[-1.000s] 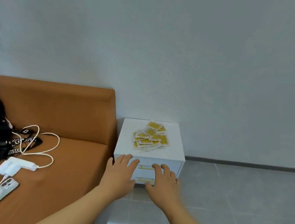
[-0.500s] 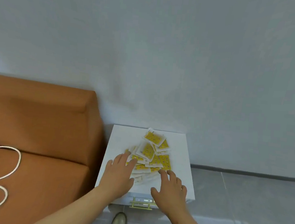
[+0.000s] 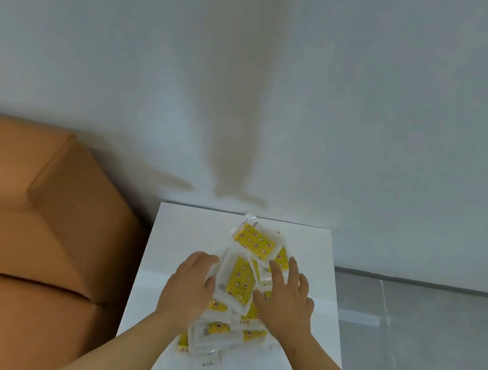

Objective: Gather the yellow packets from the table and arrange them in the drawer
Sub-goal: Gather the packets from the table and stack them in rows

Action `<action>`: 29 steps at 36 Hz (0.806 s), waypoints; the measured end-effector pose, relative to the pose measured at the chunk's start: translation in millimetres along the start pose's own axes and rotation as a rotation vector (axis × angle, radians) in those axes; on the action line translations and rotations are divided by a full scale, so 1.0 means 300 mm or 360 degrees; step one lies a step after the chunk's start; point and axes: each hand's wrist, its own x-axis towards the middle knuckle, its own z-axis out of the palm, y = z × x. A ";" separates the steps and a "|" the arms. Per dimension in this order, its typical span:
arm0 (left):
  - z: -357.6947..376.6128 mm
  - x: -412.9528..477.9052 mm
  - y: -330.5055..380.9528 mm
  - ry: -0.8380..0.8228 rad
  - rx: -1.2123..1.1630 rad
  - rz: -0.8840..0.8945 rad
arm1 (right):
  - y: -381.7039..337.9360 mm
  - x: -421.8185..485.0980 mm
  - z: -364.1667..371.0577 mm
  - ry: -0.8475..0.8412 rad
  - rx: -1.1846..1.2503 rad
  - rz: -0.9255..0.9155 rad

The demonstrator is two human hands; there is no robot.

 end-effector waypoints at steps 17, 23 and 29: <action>0.282 0.234 -0.003 0.0074 0.0470 -0.0398 | 0.048 0.399 0.176 0.0070 -0.0062 0.0017; 0.290 0.226 -0.016 0.0162 0.0423 -0.0373 | 0.096 0.368 0.207 0.0298 0.0115 -0.0064; 0.271 0.238 -0.047 0.0215 0.0084 -0.0361 | 0.140 0.315 0.200 0.0191 0.0228 -0.0138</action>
